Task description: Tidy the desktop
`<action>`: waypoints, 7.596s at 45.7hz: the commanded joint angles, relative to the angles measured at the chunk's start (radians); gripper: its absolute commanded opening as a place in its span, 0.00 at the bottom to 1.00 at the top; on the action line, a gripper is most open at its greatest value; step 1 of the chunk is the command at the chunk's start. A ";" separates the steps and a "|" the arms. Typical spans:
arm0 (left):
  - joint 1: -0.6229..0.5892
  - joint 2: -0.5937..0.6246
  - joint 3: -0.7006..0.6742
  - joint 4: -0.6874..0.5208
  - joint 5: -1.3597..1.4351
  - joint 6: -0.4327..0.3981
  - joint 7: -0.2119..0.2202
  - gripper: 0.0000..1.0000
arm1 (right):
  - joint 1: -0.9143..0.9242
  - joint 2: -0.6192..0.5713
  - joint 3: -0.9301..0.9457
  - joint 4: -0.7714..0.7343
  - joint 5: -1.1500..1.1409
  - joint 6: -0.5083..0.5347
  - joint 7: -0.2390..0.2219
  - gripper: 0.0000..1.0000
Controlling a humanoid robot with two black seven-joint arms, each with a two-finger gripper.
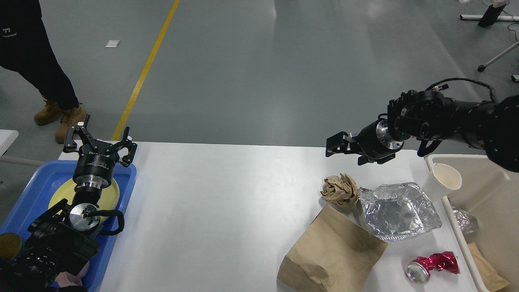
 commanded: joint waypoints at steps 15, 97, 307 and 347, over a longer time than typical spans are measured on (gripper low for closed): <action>0.000 0.000 0.000 0.000 0.000 0.000 0.000 0.96 | -0.186 0.168 -0.067 -0.095 -0.070 -0.252 -0.086 1.00; 0.000 0.000 0.000 0.000 0.000 0.000 0.000 0.96 | 0.266 -0.404 0.246 0.256 -0.090 -0.149 -0.143 0.00; 0.000 0.000 0.000 0.000 0.000 0.000 0.000 0.96 | -0.314 -0.414 0.155 -0.068 0.023 -0.443 -0.164 0.00; 0.000 0.000 0.000 0.000 0.000 0.000 0.000 0.96 | 0.073 -0.708 0.108 0.064 0.023 -0.373 -0.164 0.00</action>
